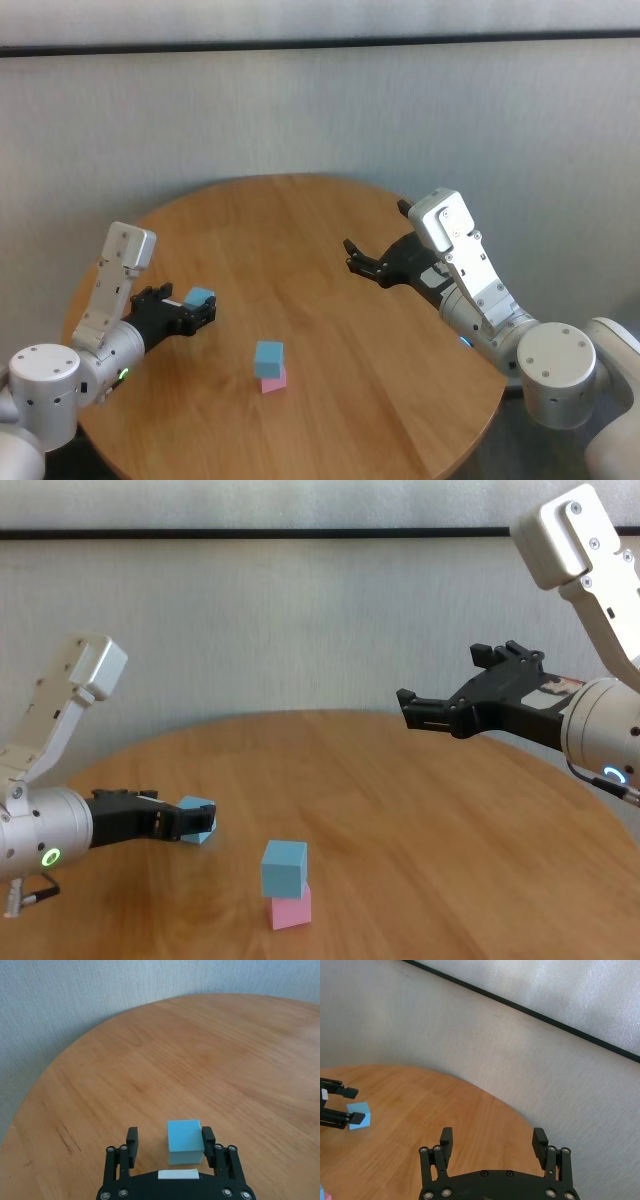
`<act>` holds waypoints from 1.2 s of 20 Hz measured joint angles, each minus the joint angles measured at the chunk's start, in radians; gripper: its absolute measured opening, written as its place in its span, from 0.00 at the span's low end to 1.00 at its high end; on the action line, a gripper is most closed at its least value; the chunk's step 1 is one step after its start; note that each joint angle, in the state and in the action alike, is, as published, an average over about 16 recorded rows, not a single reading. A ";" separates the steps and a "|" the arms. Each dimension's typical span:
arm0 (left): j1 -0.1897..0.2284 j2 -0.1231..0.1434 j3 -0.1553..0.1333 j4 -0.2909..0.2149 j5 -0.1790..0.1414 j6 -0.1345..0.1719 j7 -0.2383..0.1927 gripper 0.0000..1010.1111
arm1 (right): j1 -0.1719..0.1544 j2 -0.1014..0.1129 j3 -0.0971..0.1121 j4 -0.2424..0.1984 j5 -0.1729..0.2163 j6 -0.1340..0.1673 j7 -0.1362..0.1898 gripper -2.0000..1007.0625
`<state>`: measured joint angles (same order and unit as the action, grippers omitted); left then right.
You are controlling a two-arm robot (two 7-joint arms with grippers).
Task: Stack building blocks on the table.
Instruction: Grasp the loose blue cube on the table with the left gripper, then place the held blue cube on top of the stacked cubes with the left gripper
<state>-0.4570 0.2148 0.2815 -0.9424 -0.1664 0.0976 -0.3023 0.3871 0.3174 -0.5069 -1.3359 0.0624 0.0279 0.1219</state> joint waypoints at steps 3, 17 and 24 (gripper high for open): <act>0.001 0.000 -0.001 -0.002 -0.002 0.003 0.000 0.76 | 0.000 0.000 0.000 0.000 0.000 0.000 0.000 0.99; 0.003 0.004 0.000 -0.010 -0.002 0.001 -0.009 0.42 | 0.000 0.000 0.000 0.000 0.000 0.000 0.000 0.99; 0.011 0.041 0.013 -0.060 0.004 -0.034 -0.076 0.39 | 0.000 0.000 0.000 0.000 0.000 0.000 0.000 0.99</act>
<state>-0.4464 0.2559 0.2942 -1.0024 -0.1621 0.0638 -0.3786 0.3871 0.3174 -0.5069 -1.3359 0.0623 0.0279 0.1219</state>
